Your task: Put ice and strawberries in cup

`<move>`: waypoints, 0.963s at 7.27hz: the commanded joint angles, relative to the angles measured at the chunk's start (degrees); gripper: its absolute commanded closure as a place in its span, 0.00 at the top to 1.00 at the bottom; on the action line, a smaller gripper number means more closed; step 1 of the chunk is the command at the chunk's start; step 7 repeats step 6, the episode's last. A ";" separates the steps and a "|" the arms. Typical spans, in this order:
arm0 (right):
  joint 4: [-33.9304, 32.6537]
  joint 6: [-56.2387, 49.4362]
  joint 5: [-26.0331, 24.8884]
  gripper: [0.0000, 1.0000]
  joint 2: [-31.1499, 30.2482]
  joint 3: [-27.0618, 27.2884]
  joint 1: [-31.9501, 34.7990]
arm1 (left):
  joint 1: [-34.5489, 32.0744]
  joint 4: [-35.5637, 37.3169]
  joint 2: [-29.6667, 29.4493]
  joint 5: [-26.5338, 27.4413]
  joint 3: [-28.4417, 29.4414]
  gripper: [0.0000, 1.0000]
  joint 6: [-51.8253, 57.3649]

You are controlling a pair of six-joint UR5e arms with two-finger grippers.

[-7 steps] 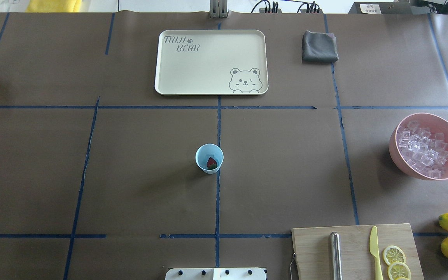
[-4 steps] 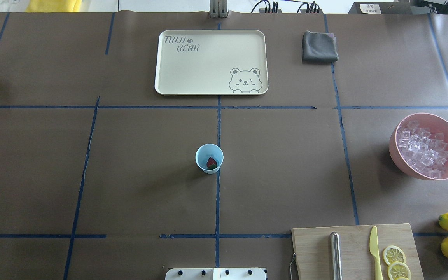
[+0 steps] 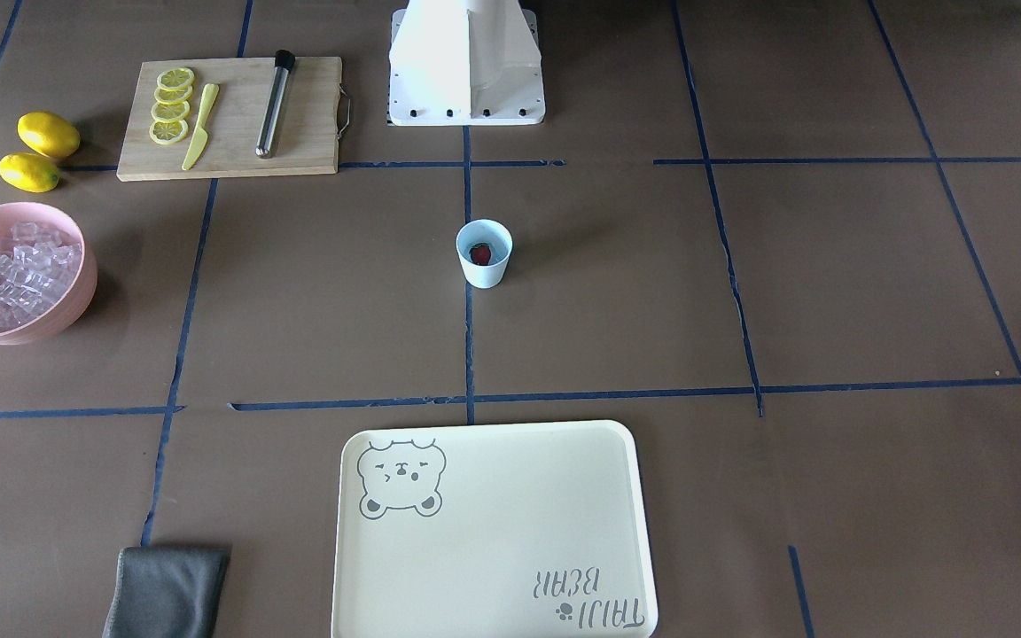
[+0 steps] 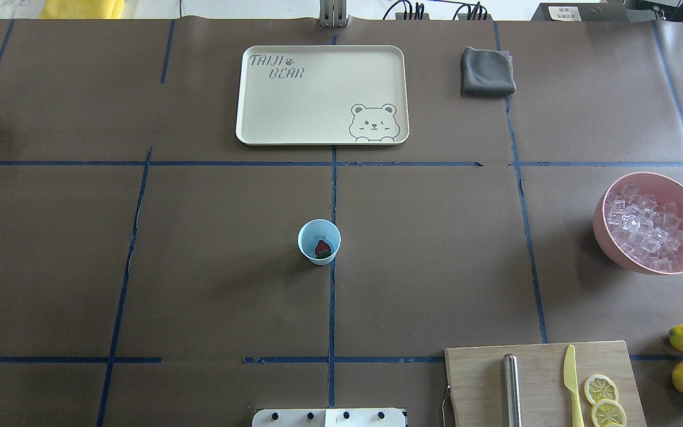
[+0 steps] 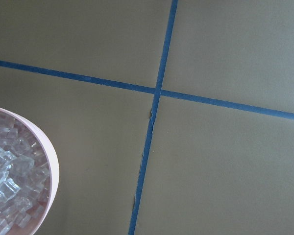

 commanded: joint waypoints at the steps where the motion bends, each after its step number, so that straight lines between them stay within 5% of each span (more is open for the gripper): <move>1: -0.02 0.02 0.00 1.00 -0.04 0.05 0.00 | -0.07 0.01 0.06 0.00 -0.03 1.00 -0.03; 7: -0.02 -0.07 0.00 1.00 -0.12 -0.48 -0.09 | -0.07 -0.08 1.55 0.00 -0.56 1.00 -0.03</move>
